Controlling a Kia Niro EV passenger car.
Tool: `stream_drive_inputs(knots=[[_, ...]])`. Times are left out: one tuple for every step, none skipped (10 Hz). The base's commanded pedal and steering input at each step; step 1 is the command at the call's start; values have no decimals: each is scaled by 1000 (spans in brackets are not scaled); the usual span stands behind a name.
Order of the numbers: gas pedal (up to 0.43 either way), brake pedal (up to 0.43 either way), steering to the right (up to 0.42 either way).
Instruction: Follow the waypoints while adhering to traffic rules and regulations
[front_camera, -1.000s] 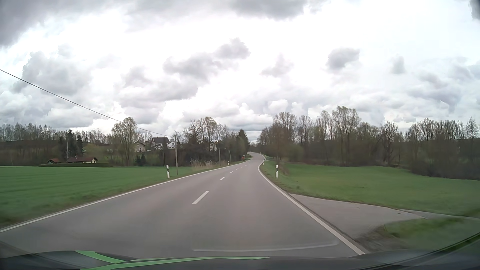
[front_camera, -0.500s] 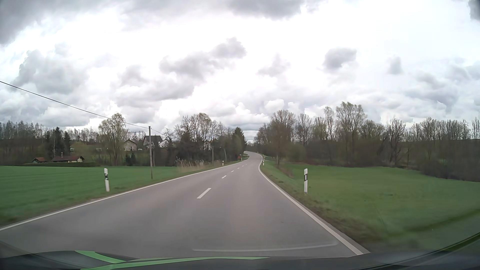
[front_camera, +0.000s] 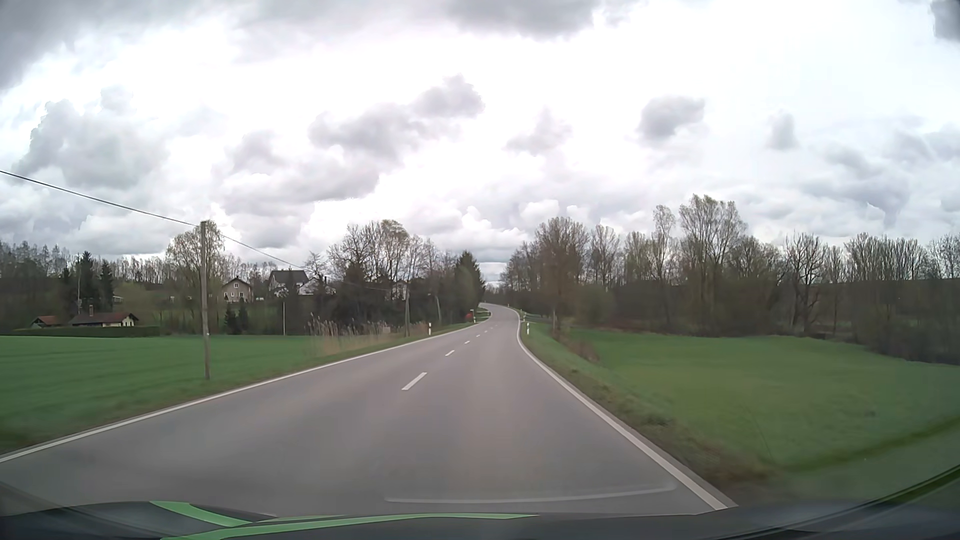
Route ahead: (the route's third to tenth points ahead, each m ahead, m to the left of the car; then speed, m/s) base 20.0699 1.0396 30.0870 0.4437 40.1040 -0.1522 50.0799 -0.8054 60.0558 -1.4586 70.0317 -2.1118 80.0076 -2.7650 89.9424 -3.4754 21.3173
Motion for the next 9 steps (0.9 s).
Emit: stream_drive_inputs(knots=[[87, 0, 8], [98, 0, 9], [110, 0, 9], [110, 0, 8], [118, 0, 9], [118, 0, 9], [118, 0, 9], [118, 0, 8], [118, 0, 8]])
